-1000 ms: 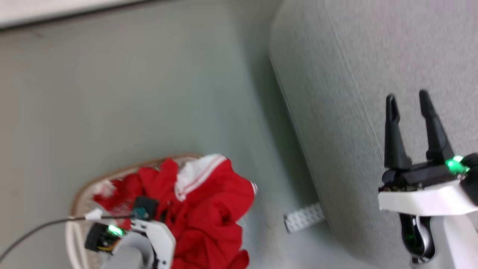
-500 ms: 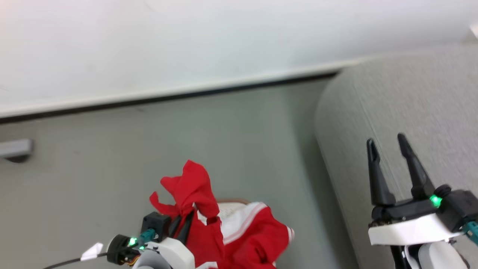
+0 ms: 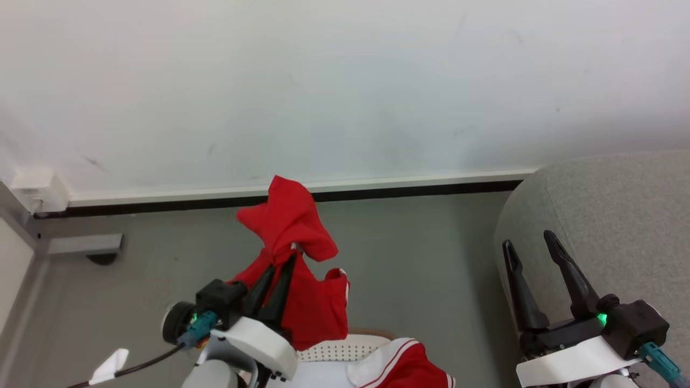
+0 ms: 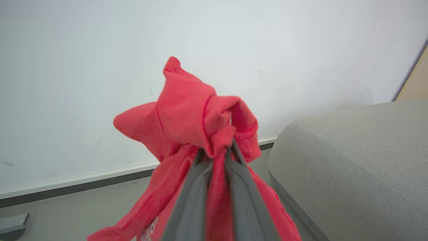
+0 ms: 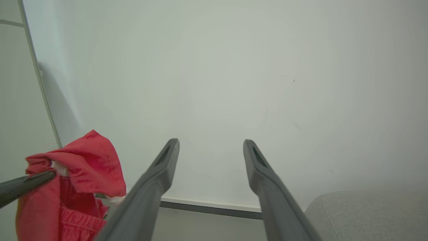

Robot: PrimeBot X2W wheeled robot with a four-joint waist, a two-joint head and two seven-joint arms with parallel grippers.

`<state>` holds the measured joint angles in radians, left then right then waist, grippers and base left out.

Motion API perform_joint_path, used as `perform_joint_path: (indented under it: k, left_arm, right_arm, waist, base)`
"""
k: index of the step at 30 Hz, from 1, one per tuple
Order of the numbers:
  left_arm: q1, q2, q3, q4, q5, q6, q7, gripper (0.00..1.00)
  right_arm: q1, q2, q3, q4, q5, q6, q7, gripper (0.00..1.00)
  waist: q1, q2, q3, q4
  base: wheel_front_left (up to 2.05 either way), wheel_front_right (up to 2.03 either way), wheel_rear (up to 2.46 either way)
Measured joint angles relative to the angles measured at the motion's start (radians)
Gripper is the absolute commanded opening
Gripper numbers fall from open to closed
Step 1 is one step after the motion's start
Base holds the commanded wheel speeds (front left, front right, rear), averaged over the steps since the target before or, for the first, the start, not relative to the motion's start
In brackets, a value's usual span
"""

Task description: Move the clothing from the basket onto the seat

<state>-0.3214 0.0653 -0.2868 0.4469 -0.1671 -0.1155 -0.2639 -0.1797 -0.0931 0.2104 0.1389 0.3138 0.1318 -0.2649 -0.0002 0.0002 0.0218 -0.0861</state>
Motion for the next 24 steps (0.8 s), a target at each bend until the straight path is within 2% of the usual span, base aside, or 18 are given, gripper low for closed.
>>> perform_joint_path:
  k: [13, 20, 24]
  left_arm:
    - [-0.017, 0.024, -0.020, -0.213, -0.052, -0.007, 0.062, 0.00]
    - [-0.028, 0.022, -0.028, -0.253, -0.072, -0.006, 0.069, 0.00]
    - [-0.033, 0.022, -0.035, -0.256, -0.073, -0.006, 0.074, 0.00]
  right_arm:
    - [0.005, -0.015, 0.053, 0.007, 0.022, 0.000, 0.000, 1.00]
    - [0.004, -0.029, 0.093, 0.008, 0.034, 0.000, 0.000, 1.00]
    - [-0.011, -0.046, 0.161, 0.009, 0.036, 0.000, 0.000, 1.00]
  waist:
    - [0.0001, 0.0000, -0.031, 0.001]
    - [0.0002, -0.0001, -0.027, 0.004]
    - [0.0002, -0.0001, -0.026, 0.006]
  base:
    - [0.00, 0.00, 0.00]
    - [0.00, 0.00, 0.00]
    - [0.00, 0.00, 0.00]
